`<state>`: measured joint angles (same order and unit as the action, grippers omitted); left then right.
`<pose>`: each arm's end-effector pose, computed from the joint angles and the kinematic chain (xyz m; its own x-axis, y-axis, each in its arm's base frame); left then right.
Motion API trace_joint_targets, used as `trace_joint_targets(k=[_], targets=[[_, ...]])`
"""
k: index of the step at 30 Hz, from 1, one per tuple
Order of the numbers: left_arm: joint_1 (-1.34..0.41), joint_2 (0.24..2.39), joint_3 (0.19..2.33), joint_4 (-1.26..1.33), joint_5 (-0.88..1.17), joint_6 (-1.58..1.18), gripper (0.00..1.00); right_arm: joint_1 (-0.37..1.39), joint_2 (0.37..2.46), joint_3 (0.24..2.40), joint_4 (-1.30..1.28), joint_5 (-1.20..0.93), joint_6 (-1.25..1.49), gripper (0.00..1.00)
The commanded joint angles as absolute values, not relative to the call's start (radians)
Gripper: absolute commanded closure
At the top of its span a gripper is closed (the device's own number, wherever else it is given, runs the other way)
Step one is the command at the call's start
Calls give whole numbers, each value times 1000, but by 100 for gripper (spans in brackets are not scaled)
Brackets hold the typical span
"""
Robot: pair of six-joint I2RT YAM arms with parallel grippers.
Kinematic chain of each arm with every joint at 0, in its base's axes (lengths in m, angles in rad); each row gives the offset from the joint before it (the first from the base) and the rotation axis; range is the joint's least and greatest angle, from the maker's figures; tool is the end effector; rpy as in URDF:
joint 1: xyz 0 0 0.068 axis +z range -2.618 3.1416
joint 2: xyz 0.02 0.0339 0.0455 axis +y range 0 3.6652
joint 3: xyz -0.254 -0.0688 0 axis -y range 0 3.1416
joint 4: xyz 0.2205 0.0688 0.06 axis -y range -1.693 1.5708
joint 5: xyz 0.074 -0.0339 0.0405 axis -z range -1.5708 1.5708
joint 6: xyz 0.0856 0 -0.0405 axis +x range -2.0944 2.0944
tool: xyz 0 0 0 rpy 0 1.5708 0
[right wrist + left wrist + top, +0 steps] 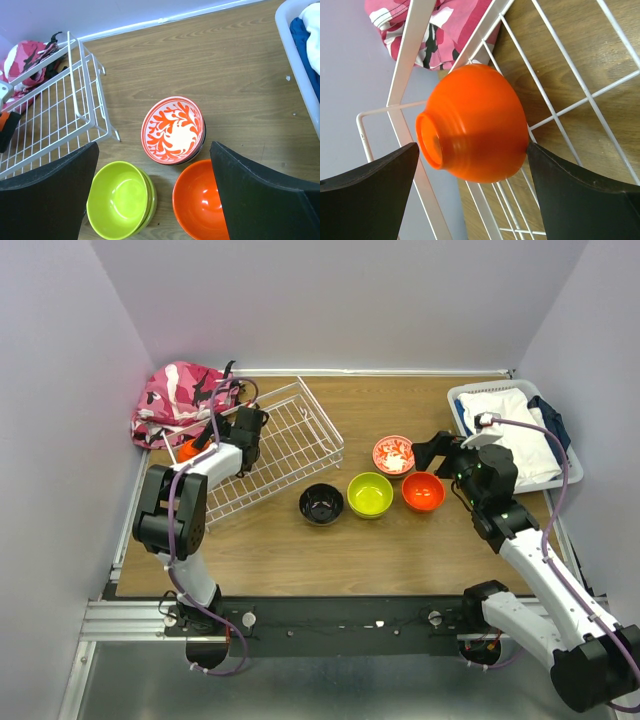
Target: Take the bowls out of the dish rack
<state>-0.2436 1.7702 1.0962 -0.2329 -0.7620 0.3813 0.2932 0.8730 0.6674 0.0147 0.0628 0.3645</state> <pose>0.3673 -0.0304 0.1647 -0.7981 0.4758 -0.3696 0.0632 0.6762 0.7340 0.2327 0.0646 0.2916 -0.2515 0.2957 -0.9216 -0.1496 0.9289 0.3389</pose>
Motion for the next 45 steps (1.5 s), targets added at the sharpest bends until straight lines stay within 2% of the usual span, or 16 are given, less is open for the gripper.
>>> trace_joint_targets(k=[1,5,23,28,30,32,33,35,36,41,44,45], targets=[[-215,1741,1063,-322,-598,357,1,298,861,660,43,87,351,0],[-204,1695,1026,-296,-552,396,1,304,861,663,43,86,350,0],[-210,1715,986,-75,-702,495,1,311,871,646,57,81,353,0],[-219,1704,973,-43,-709,488,10,311,879,646,57,80,354,0],[-225,1698,966,-43,-700,483,23,310,882,650,55,74,356,0],[-230,1689,962,-48,-695,471,29,311,884,652,52,71,356,0],[-233,1684,960,-51,-690,466,35,311,885,653,52,69,357,0],[-242,1672,962,-63,-689,456,37,310,890,657,48,68,356,0],[-247,1666,962,-67,-690,448,42,311,890,658,48,64,357,0],[-276,1626,988,-121,-686,394,53,311,899,667,40,41,360,0],[-290,1612,999,-144,-687,353,54,311,910,673,41,9,359,0],[-291,1608,1005,-150,-686,338,58,311,914,675,40,-21,360,0]])
